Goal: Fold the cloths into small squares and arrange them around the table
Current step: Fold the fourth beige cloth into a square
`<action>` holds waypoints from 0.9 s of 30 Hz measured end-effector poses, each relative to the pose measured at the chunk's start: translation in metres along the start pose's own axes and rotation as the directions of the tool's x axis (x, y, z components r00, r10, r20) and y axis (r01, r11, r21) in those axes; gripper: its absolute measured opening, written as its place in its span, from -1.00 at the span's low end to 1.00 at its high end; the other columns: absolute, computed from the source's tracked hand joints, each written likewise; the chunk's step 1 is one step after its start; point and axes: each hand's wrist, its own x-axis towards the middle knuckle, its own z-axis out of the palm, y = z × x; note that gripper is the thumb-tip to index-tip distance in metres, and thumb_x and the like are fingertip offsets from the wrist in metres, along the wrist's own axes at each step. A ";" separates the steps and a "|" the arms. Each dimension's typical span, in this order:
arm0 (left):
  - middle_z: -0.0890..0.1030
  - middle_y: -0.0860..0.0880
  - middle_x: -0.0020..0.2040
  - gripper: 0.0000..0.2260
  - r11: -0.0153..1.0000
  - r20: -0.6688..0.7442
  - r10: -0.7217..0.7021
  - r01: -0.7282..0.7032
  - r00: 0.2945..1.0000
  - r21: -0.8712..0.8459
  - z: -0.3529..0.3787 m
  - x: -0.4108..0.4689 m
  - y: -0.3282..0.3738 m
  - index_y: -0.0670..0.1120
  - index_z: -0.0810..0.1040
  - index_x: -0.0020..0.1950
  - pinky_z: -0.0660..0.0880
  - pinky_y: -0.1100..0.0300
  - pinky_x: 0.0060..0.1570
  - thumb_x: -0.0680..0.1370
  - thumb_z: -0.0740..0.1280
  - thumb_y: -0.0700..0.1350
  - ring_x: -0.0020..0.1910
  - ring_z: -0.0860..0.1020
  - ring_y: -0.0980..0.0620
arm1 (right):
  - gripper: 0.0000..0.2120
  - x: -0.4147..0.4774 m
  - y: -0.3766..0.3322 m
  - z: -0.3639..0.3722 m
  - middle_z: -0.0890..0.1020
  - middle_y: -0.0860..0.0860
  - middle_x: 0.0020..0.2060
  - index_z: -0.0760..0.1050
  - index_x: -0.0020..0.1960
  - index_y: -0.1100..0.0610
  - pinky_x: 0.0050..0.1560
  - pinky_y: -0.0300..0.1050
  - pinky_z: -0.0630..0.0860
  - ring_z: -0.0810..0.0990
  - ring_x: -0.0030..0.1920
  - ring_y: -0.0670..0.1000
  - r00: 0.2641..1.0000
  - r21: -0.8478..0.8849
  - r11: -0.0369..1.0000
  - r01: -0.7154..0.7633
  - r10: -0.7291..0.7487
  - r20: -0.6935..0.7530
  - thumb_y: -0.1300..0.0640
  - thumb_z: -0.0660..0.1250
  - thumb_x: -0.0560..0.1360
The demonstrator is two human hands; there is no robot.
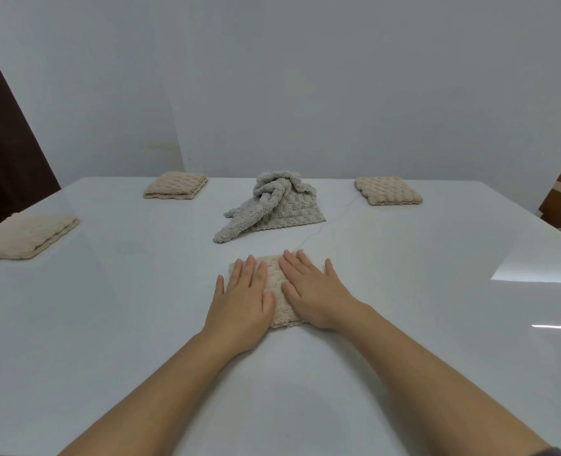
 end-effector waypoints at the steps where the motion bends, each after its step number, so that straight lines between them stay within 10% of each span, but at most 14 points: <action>1: -0.21 -0.02 0.60 -0.48 1.000 0.003 -0.001 0.001 1.000 0.015 0.002 -0.001 0.000 -0.05 -0.17 0.60 -0.22 -0.03 0.52 0.67 -0.13 0.05 0.56 -0.24 0.03 | -0.46 0.000 0.000 0.001 -0.14 -0.08 0.59 -0.14 0.61 0.05 0.50 0.20 -0.26 -0.21 0.57 -0.07 1.000 0.000 1.000 -0.001 0.001 0.004 -0.04 -0.14 0.67; 27: -0.21 0.00 0.60 -0.47 0.996 0.009 0.020 -0.020 1.000 0.088 0.004 -0.003 0.000 -0.05 -0.18 0.60 -0.25 -0.08 0.51 0.66 -0.16 0.08 0.56 -0.25 0.05 | -0.46 -0.007 0.001 0.007 -0.11 -0.09 0.59 -0.11 0.61 0.05 0.52 0.18 -0.24 -0.21 0.56 -0.09 0.999 0.020 1.000 0.013 -0.012 -0.042 -0.05 -0.12 0.68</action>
